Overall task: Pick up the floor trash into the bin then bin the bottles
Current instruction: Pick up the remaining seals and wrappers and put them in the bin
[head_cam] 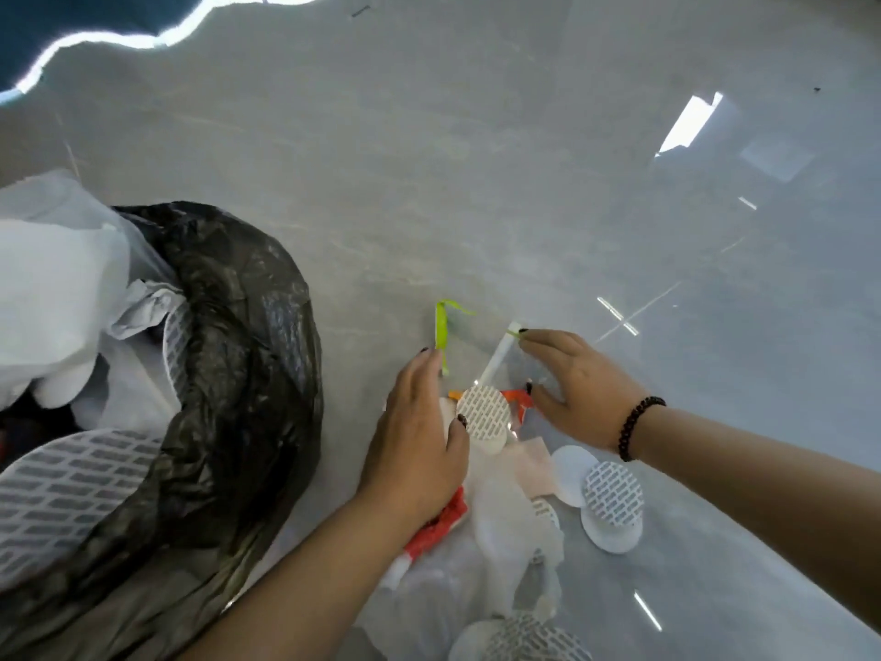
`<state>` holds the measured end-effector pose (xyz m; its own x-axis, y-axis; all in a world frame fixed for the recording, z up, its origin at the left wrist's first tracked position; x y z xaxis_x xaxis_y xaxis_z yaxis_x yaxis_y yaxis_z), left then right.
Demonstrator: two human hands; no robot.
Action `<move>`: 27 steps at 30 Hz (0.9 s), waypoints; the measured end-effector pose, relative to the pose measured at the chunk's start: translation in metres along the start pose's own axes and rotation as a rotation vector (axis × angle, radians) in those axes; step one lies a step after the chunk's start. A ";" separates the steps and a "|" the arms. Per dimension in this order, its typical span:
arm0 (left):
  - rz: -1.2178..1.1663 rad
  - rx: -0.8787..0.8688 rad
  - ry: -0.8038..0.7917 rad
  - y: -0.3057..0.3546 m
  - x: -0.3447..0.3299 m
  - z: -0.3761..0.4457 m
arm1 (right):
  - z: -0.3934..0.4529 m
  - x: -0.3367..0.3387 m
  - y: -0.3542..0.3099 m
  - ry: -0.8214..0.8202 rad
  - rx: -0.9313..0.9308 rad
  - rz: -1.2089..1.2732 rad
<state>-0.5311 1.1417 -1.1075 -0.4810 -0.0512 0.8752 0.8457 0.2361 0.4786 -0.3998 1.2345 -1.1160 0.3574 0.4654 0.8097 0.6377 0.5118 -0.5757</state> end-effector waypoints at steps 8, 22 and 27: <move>0.571 -0.226 -0.196 0.050 0.051 -0.028 | -0.076 0.062 -0.082 -0.119 0.146 -0.202; 0.220 -0.207 0.086 0.083 0.318 -0.148 | -0.185 0.203 -0.321 0.027 0.369 -0.346; 0.406 -0.160 0.227 0.016 0.330 -0.159 | -0.195 0.159 -0.306 -0.214 0.245 -0.361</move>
<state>-0.6400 0.9738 -0.7997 -0.0574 -0.2001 0.9781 0.9879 0.1297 0.0846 -0.4053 1.0113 -0.7885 -0.0224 0.3518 0.9358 0.5066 0.8109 -0.2928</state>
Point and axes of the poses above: each hand's wrist, its own z-axis towards the middle knuckle, its own x-axis out of the back of the hand, y = z × x, the point moved 10 cm from there along z, towards the middle knuckle, and after that the axes turned 14 degrees about z, right-handed, at the moved point
